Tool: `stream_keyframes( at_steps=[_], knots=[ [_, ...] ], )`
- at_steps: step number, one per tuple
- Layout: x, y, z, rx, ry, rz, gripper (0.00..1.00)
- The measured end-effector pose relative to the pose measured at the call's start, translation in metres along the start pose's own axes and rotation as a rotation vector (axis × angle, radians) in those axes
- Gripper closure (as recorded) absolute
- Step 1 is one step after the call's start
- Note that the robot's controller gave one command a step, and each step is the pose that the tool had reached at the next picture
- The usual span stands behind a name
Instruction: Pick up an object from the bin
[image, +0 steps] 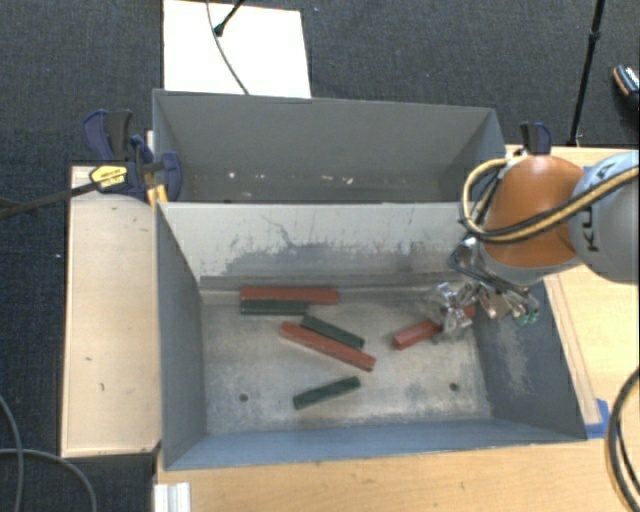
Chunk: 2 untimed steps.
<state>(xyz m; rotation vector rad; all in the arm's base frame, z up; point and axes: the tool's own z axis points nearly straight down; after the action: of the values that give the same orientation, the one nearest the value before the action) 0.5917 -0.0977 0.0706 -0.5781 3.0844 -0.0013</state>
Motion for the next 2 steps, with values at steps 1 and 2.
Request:
stream_keyframes(
  at_steps=[1, 2],
  knots=[
    [-0.001, 0.000, -0.010, 0.001, -0.002, -0.001, 1.00],
    [-0.003, -0.001, -0.036, 0.002, -0.003, 0.000, 1.00]
  ],
)
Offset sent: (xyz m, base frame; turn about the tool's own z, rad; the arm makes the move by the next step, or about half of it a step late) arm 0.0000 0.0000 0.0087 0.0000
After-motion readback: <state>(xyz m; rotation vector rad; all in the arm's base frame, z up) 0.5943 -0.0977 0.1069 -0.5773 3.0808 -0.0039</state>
